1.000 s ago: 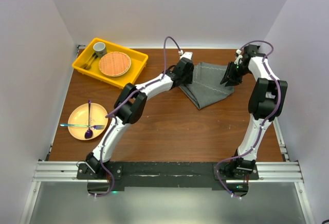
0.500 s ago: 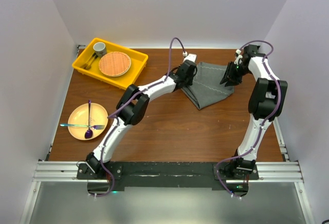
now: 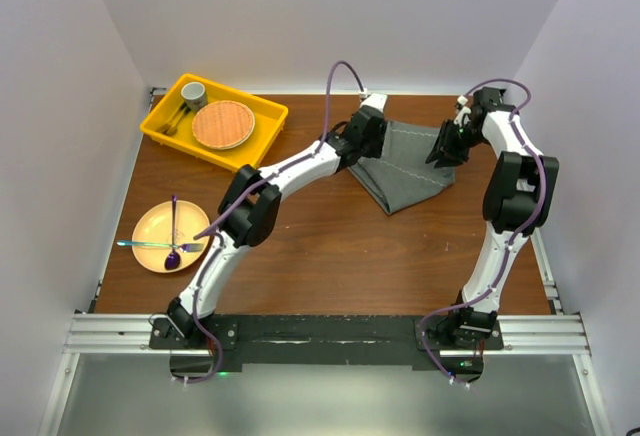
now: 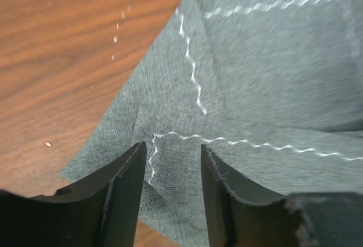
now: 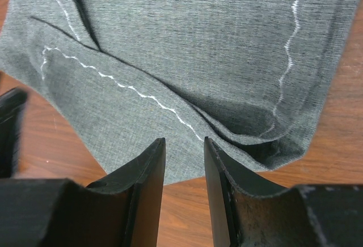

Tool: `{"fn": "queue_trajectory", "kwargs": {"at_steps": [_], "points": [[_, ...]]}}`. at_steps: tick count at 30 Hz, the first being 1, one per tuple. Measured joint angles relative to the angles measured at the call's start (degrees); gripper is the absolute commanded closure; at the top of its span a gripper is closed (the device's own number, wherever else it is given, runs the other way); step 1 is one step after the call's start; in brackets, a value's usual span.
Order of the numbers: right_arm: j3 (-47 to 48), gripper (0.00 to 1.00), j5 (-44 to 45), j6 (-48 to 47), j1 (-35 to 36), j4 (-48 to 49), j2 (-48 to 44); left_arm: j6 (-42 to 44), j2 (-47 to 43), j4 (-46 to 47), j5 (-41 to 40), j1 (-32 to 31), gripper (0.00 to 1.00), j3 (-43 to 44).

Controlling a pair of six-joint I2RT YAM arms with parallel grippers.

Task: Fold the napkin, place the utensils inside, and roll it up
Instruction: Fold the napkin

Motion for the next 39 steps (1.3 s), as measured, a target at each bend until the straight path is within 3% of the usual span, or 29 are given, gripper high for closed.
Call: {"fn": "queue_trajectory", "kwargs": {"at_steps": [6, 9, 16, 20, 24, 39], "points": [[0.9, 0.39, -0.3, -1.1, 4.7, 0.5, 0.4, -3.5, -6.0, -0.1, 3.6, 2.3, 0.47, -1.4], [3.4, 0.37, 1.0, -2.3, 10.8, 1.1, 1.8, -6.5, -9.8, -0.9, 6.3, 5.0, 0.48, -3.5], [10.0, 0.41, 7.1, -5.8, 23.6, 4.0, 5.9, -10.8, -22.4, -2.0, 11.6, 13.9, 0.48, -16.0], [15.5, 0.55, 11.7, -7.5, 26.0, 3.8, 9.7, -11.6, -29.6, -1.8, 12.9, 16.1, 0.48, -24.8], [19.7, 0.55, 15.9, -8.7, 26.6, 3.2, 13.3, -11.8, -33.4, -1.9, 14.3, 16.1, 0.48, -29.6], [19.6, 0.51, 16.6, -9.8, 26.8, 1.4, 15.1, -11.8, -34.2, -1.7, 18.1, 17.2, 0.49, -31.2]]}}
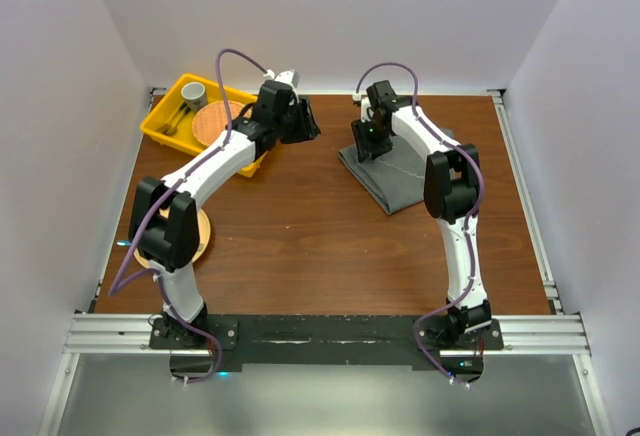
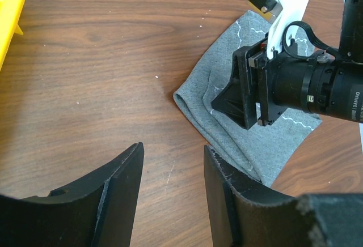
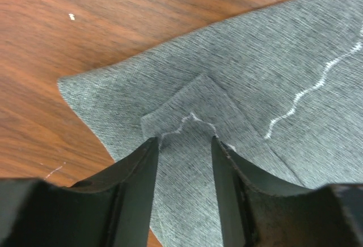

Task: Fold the napkin, place the utensils inside, and roll it up
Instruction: Fold the napkin

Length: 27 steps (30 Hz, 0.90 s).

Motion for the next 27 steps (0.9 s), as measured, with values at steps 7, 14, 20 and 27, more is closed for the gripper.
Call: {"fn": "queue_trajectory", "kwargs": {"at_steps": [7, 14, 20, 27], "points": [[-1.6, 0.56, -2.5, 0.2, 0.0, 1.1, 0.0, -0.2, 0.0, 0.0, 0.6, 0.6, 0.49, 0.0], [-1.5, 0.76, -4.2, 0.1, 0.0, 1.1, 0.0, -0.4, -0.1, 0.0, 0.9, 0.8, 0.49, 0.0], [-0.7, 0.94, -5.1, 0.3, 0.0, 1.0, 0.0, -0.4, -0.1, 0.0, 1.1, 0.9, 0.49, 0.0], [3.1, 1.00, -5.2, 0.1, 0.2, -0.8, 0.0, -0.4, -0.2, 0.0, 1.2, 1.1, 0.49, 0.0]]}}
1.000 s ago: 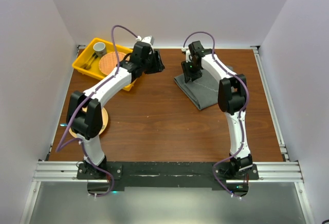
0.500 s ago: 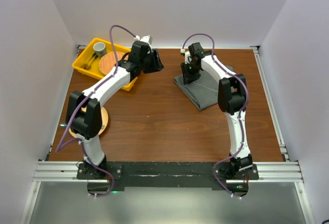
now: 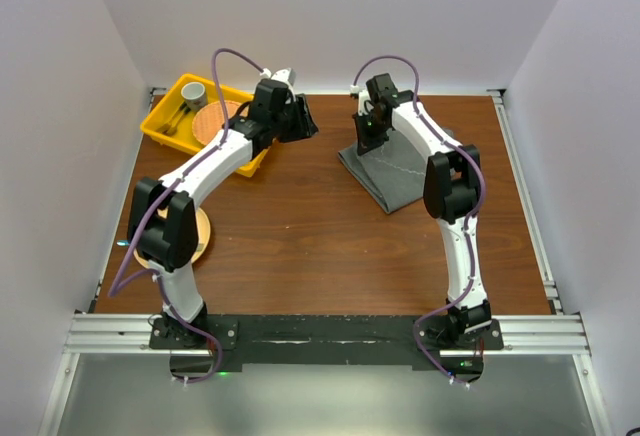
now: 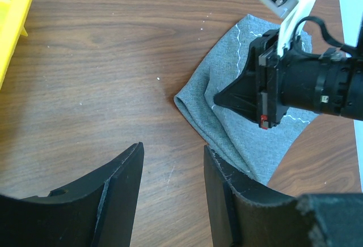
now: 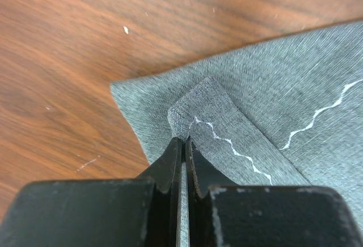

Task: Fold the napkin, place the utensils inside, and roll it up
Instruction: Fold the napkin

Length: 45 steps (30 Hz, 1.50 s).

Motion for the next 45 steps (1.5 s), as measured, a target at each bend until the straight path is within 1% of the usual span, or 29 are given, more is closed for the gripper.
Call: {"fn": "queue_trajectory", "kwargs": {"at_steps": [13, 18, 20, 22, 24, 25, 29, 31, 32, 34, 37, 39, 40, 41, 42, 44, 45], "points": [[1.1, 1.00, -0.3, 0.3, 0.3, -1.0, 0.0, 0.0, -1.1, 0.0, 0.9, 0.2, 0.49, 0.0], [1.0, 1.00, -1.8, 1.2, 0.7, -0.8, 0.0, 0.0, -1.3, 0.0, 1.1, 0.4, 0.49, 0.0], [0.9, 0.90, -2.5, 1.6, 0.9, -0.7, 0.0, 0.0, -1.3, 0.0, 1.3, 0.5, 0.49, 0.0], [0.6, 0.74, -3.4, 2.3, 1.0, -0.6, 0.0, 0.0, -1.3, 0.1, 1.6, 0.5, 0.49, 0.0], [0.3, 0.69, -4.0, 3.0, 1.1, -0.4, 0.0, 0.0, -1.3, 0.2, 1.9, 0.5, 0.49, 0.0], [0.2, 0.63, -4.2, 3.2, 1.1, -0.4, 0.1, 0.0, -1.3, 0.3, 2.2, 0.5, 0.49, 0.0], [0.2, 0.54, -4.7, 4.6, 1.0, -0.4, 0.1, 0.0, -1.3, 0.6, 4.0, 0.5, 0.50, 0.0], [0.1, 0.53, -4.8, 6.2, 0.5, -0.4, 0.0, -0.2, -0.9, 2.0, 5.8, 0.5, 0.52, 0.0], [-0.5, 0.52, -5.1, 7.1, 0.0, -0.2, -0.4, -0.7, -0.4, 3.6, 7.3, 0.5, 0.57, 0.0], [-3.4, 0.52, -6.3, 9.6, -2.1, 0.4, -2.7, -2.1, 1.1, 6.4, 10.1, 0.4, 0.65, 0.0], [-9.7, 0.55, -6.8, 12.7, -7.6, 1.7, -8.5, -4.6, 4.9, 11.9, 14.1, 0.0, 0.75, 0.5], [-15.1, 0.60, -6.9, 14.2, -13.2, 3.4, -14.0, -6.0, 8.7, 15.5, 16.1, -0.6, 0.80, 2.1], [-17.0, 0.63, -6.7, 14.6, -15.8, 3.9, -16.2, -6.7, 10.9, 17.2, 16.9, -1.1, 0.86, 3.0], [-18.2, 0.66, -6.4, 14.9, -17.9, 4.2, -17.7, -7.5, 13.0, 18.9, 17.8, -1.7, 0.88, 4.1], [-19.5, 0.74, -6.0, 15.2, -20.2, 4.9, -19.2, -8.4, 15.1, 20.1, 18.7, -2.4, 0.89, 5.1], [-22.0, 0.80, -5.7, 15.5, -23.6, 6.0, -21.2, -9.8, 19.7, 21.5, 20.2, -4.1, 0.92, 8.2], [-23.3, 0.87, -5.8, 15.8, -24.7, 6.8, -21.8, -10.2, 21.5, 22.2, 20.6, -4.9, 0.93, 9.4]]}}
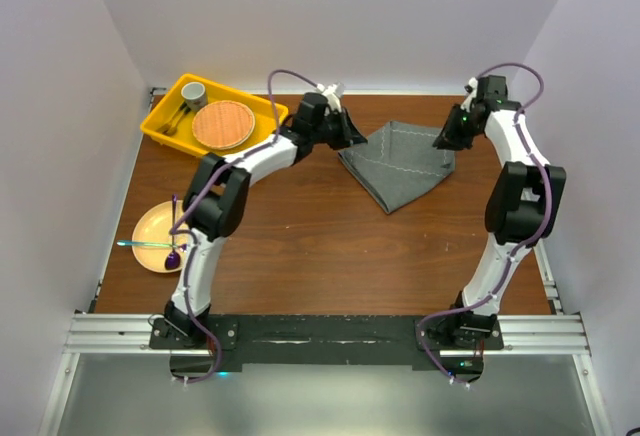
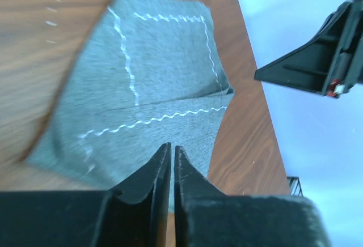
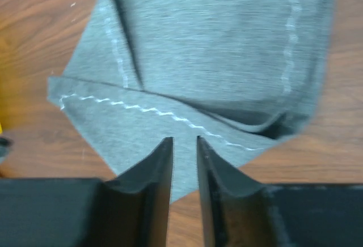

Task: Fold the napkin, place the utensils inside, and roll it up
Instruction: Fold the napkin

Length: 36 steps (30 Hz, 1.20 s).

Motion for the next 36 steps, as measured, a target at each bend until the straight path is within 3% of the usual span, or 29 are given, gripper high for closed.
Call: {"fn": "queue_trajectory", "kwargs": {"at_steps": [5, 13, 28, 36], "points": [[-5.9, 0.95, -2.2, 0.3, -2.3, 2.4, 0.3, -0.7, 5.3, 0.5, 0.2, -3.0, 0.98, 2.3], [-8.2, 0.96, -4.9, 0.3, -3.2, 5.7, 4.9, 1.2, 10.0, -3.7, -2.9, -2.8, 0.98, 5.6], [-6.1, 0.94, -3.5, -2.7, -3.8, 6.4, 9.6, 5.0, 12.1, -12.6, -6.9, -2.4, 0.98, 9.2], [-4.7, 0.89, -1.4, -5.4, -3.8, 3.8, 6.3, 6.1, 12.1, -14.0, -7.7, -2.3, 0.98, 11.2]]}}
